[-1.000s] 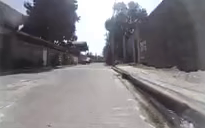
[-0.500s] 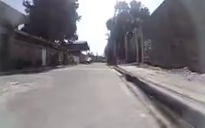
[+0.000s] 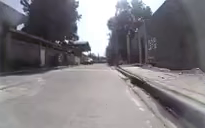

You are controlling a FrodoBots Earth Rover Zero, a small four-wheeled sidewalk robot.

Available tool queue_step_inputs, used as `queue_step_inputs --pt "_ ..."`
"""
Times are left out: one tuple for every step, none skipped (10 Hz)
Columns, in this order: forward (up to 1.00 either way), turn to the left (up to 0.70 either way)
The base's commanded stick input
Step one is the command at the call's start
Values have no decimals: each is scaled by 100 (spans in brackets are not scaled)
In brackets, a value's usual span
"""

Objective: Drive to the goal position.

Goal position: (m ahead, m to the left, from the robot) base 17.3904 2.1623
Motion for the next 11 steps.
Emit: queue_step_inputs --pt "100 0" --pt "100 0" --pt "100 0" --pt "100 0" --pt "100 0" --pt "100 0" --pt "100 0" --pt "100 0" --pt "100 0" --pt "100 0" --pt "100 0"
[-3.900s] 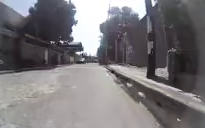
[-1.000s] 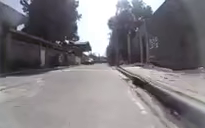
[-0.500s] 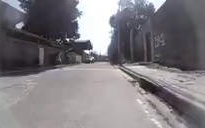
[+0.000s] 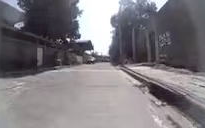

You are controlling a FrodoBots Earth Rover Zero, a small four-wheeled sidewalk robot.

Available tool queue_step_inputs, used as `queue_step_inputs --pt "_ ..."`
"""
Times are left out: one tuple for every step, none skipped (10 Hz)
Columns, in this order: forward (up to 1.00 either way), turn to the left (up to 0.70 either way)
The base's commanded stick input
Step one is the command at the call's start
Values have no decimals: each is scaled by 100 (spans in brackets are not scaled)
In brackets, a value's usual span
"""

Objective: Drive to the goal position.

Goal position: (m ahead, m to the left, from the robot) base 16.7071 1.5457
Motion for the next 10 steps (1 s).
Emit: queue_step_inputs --pt "100 0" --pt "100 0" --pt "100 -21" --pt "100 -38" --pt "100 -40" --pt "100 -40" --pt "100 -36" --pt "100 -18" --pt "100 -5" --pt "100 0"
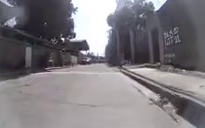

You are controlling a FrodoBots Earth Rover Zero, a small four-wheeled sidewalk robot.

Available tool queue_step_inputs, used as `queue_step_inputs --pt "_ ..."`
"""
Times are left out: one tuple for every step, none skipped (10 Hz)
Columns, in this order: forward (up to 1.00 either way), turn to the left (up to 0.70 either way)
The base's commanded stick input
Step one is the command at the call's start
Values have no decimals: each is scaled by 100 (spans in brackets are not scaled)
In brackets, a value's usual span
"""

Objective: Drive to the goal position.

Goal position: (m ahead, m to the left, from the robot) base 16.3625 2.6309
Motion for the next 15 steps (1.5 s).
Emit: queue_step_inputs --pt "100 0" --pt "100 0" --pt "100 0" --pt "100 0" --pt "100 0" --pt "100 0" --pt "100 0" --pt "100 0" --pt "100 0" --pt "100 0" --pt "100 0" --pt "100 0" --pt "100 0" --pt "100 0" --pt "100 0"
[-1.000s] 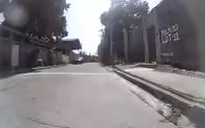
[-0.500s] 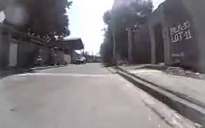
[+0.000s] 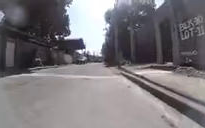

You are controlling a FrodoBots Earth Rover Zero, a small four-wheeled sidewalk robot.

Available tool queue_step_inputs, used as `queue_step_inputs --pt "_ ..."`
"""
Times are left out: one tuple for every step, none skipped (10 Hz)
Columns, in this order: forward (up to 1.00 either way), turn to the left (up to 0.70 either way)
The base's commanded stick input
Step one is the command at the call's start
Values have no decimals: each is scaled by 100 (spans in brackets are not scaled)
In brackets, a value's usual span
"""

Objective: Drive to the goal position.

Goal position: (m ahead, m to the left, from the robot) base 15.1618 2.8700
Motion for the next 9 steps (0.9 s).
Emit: queue_step_inputs --pt "100 0" --pt "100 0" --pt "100 0" --pt "100 0" --pt "100 0" --pt "100 0" --pt "100 0" --pt "100 0" --pt "100 0"
